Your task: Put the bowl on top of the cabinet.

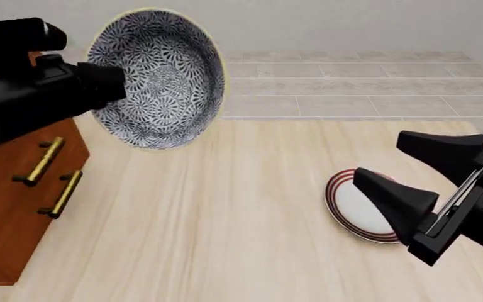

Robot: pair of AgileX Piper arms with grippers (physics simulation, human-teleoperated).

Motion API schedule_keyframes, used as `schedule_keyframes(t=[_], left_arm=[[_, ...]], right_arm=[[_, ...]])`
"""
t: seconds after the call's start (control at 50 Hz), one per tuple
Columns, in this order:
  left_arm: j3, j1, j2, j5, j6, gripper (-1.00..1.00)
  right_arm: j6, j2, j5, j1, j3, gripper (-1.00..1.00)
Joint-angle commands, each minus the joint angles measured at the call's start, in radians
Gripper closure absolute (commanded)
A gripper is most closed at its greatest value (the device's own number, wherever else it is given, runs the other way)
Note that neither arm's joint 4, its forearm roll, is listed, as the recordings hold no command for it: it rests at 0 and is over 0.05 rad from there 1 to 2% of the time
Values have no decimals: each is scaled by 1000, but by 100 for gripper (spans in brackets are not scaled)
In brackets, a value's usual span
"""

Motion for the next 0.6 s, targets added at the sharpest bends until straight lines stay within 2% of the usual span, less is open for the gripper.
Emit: schedule_keyframes(t=[0.02, 0.06, 0.12, 0.28, 0.3, 0.38, 0.6], left_arm=[[-88, 47, -9, 99, -95, 100], [-88, 64, -11, 110, -139, 100], [-85, 81, -16, 116, -161, 100], [-98, 280, -100, 159, -74, 100], [-88, 290, -118, 152, -98, 100], [-72, 346, -165, 150, -104, 100], [-104, 494, -265, 194, -73, 100]], right_arm=[[1, -1, 8, 3, -4, -100], [1, 0, 7, 2, -4, -100], [2, 0, 7, 3, -4, -100], [2, 9, -2, 2, 2, -100], [1, 10, -4, 1, 3, -100], [1, 13, -6, 1, 5, -100], [3, 20, -13, 3, 9, -100]])
